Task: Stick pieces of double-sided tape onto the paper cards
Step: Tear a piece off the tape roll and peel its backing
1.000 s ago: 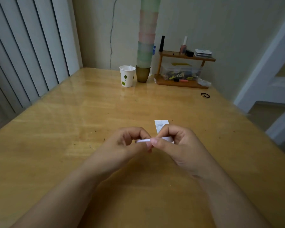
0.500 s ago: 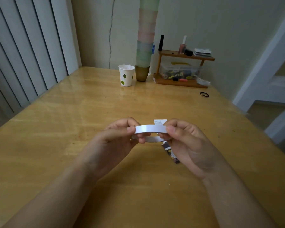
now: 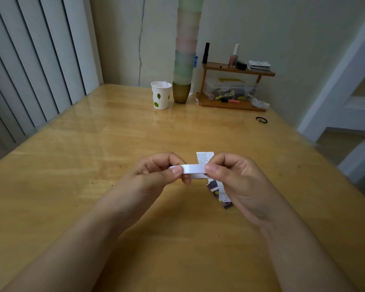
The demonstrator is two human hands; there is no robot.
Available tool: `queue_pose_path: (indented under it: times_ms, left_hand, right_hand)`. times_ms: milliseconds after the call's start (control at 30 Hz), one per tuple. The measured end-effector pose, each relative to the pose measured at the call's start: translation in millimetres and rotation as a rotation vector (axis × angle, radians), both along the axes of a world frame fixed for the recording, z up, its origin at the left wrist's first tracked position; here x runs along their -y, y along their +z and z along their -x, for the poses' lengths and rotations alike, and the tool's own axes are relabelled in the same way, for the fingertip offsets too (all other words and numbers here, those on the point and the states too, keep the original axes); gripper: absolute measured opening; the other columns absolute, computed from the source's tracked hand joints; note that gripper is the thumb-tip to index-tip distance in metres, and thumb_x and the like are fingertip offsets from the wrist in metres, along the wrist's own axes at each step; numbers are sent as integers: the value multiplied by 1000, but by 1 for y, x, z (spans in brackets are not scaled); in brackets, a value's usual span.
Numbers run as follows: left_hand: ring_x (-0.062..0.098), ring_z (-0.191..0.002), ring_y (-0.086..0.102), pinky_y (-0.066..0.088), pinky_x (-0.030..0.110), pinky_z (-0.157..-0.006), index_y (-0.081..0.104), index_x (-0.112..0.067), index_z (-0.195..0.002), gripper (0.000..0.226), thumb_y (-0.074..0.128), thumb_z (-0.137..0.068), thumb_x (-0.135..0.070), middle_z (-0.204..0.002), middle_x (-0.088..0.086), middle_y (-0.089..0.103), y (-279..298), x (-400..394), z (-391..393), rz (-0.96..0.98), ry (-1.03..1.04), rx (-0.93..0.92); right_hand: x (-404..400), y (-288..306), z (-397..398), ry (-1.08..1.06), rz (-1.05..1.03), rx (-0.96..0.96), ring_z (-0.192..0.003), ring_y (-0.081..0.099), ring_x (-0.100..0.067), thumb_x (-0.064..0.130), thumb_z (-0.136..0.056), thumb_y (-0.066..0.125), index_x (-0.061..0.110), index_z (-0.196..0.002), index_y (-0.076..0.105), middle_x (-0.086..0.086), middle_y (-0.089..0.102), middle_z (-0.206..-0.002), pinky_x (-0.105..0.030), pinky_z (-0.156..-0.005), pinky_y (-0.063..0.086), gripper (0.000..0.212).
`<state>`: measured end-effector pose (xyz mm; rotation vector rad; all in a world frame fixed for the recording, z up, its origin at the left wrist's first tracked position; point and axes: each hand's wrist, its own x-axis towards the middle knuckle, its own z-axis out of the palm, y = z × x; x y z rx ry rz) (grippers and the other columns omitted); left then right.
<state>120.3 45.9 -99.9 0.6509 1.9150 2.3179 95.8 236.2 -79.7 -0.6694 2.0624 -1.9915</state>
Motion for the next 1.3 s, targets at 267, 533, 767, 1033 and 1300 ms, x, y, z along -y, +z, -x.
queue_pose_path:
  times_ms: [267, 533, 767, 1033, 1300]
  left_hand:
    - [20, -87, 55, 42, 21, -84, 66, -15, -72, 13, 67, -73, -28, -74, 4, 62, 3, 1, 0, -72, -51, 12]
    - [11, -80, 58, 42, 18, -79, 70, -14, -72, 13, 62, -79, -21, -74, 1, 68, 1, -8, -2, 150, 153, 12]
    - [-5, -66, 62, 43, 9, -66, 73, -19, -74, 13, 66, -83, -25, -68, -12, 71, 2, -25, -10, 281, 436, -89]
    - [-1, -69, 62, 44, 9, -65, 72, -24, -82, 14, 62, -88, -15, -72, -13, 69, 0, -23, -9, 398, 485, -186]
    - [-6, -72, 61, 40, 4, -78, 73, -23, -88, 10, 65, -87, -16, -71, -29, 64, -1, -20, -6, 564, 554, -395]
  right_hand:
    - [-2, 0, 0, 23, 135, 85, -77, 44, -23, 34, -63, 70, 21, -59, 60, -6, 47, -69, -42, -74, 21, 17]
    - [6, -4, -3, -324, -116, -194, -78, 56, 2, 28, -72, 76, 30, -78, 67, 14, 60, -87, -11, -67, 42, 11]
    - [26, -23, -8, -599, -363, -742, -96, 56, 2, 31, -83, 58, 15, -101, 72, 9, 64, -102, -3, -82, 38, 28]
    - [30, -23, -11, -566, -262, -598, -103, 59, 2, 22, -76, 66, 26, -87, 69, 22, 64, -103, -14, -87, 46, 12]
    - [29, -20, -12, -463, -134, -404, -106, 61, -10, 21, -74, 68, 27, -92, 64, 18, 61, -103, -34, -91, 51, 19]
